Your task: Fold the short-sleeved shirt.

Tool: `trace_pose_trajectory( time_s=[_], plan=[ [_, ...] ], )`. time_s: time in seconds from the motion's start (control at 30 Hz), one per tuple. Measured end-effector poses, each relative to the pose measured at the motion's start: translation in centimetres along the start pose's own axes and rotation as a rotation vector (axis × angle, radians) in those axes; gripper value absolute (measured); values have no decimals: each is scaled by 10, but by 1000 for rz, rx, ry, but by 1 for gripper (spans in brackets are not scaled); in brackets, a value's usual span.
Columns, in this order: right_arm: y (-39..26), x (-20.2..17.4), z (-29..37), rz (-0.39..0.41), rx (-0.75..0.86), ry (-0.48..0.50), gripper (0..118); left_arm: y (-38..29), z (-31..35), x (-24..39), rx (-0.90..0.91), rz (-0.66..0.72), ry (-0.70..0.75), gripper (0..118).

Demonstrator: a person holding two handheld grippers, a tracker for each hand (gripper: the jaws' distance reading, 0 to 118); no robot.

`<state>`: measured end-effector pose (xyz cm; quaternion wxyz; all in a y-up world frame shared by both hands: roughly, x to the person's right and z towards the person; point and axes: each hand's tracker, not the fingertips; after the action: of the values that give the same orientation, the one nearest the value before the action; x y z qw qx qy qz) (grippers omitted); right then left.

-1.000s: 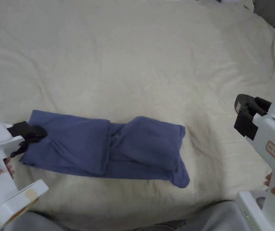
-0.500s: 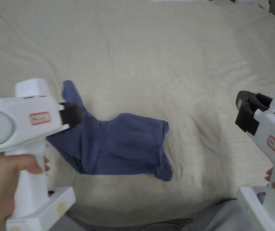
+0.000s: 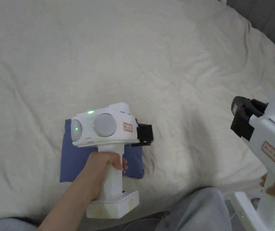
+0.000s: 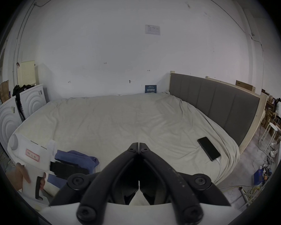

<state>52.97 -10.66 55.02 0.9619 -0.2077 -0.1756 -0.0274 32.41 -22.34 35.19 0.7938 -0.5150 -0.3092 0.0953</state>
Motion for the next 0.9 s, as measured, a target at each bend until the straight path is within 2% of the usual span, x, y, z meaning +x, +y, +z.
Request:
trace_pose_trajectory(
  time_s=[0.07,0.17,0.23,0.4,0.53,0.6,0.73,0.77,0.83,0.9],
  plan=[
    [-1,4,0,-6,-2,-7,1,-3,19,-1,153,-46,5,33],
    [-1,4,-2,-16,-5,-5,1,-9,36,3,320,-140,194,3],
    [-1,2,-3,-12,-4,4,1,-15,27,0,316,-180,254,2],
    [-3,-2,-8,-9,-6,24,1,-35,-26,2,174,-141,175,2],
    [-4,-5,-7,-11,-13,26,1,-52,-71,5,121,-200,271,1],
    [-5,-4,-7,-10,-16,27,1,-54,-70,5,181,-197,252,1],
    [-6,-6,-9,-2,-26,33,1,-40,-63,6,131,-193,236,1],
    [-5,-8,-9,1,-27,36,1,-34,-54,6,121,-146,199,1],
    [-2,-13,-9,2,-18,47,1,-25,-19,5,274,-107,131,1],
    [2,-20,-11,2,-7,65,1,-20,17,6,418,-160,168,1]
  ],
)
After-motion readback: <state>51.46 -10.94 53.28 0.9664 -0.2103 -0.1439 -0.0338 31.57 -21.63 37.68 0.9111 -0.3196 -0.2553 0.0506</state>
